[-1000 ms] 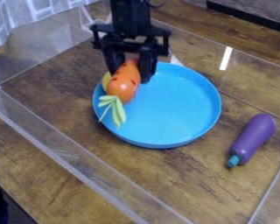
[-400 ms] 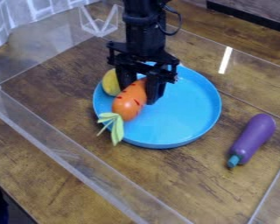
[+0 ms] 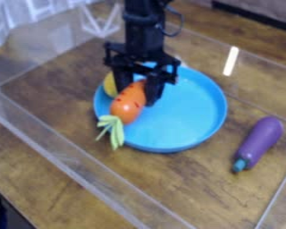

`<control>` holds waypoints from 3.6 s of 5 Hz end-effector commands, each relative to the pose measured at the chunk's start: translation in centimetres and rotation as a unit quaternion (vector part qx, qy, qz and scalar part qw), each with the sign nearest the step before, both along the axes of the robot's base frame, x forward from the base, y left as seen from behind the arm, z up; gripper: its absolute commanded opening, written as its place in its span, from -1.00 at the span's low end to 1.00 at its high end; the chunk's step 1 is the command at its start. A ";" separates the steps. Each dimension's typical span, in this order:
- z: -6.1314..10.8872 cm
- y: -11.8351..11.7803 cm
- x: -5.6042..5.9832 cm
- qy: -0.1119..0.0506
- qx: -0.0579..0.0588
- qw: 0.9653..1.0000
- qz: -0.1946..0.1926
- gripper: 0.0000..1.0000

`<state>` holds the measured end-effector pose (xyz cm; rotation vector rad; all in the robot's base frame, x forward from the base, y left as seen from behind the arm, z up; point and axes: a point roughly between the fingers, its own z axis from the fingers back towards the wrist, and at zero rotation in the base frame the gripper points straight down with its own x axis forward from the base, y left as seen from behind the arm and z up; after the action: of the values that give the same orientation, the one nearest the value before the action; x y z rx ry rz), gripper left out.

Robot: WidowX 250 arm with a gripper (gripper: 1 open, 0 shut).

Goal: Put the carrot on the blue tray

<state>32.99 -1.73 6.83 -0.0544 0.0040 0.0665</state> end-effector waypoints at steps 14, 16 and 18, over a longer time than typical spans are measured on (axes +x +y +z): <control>-3.1 2.8 1.9 -0.013 0.008 0.989 -0.145 1.00; -1.1 0.9 1.3 -0.022 0.010 0.988 -0.150 -1.00; -0.6 3.2 1.4 -0.029 0.014 0.986 -0.167 1.00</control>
<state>33.77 0.66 3.23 -0.0476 0.0395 -0.2765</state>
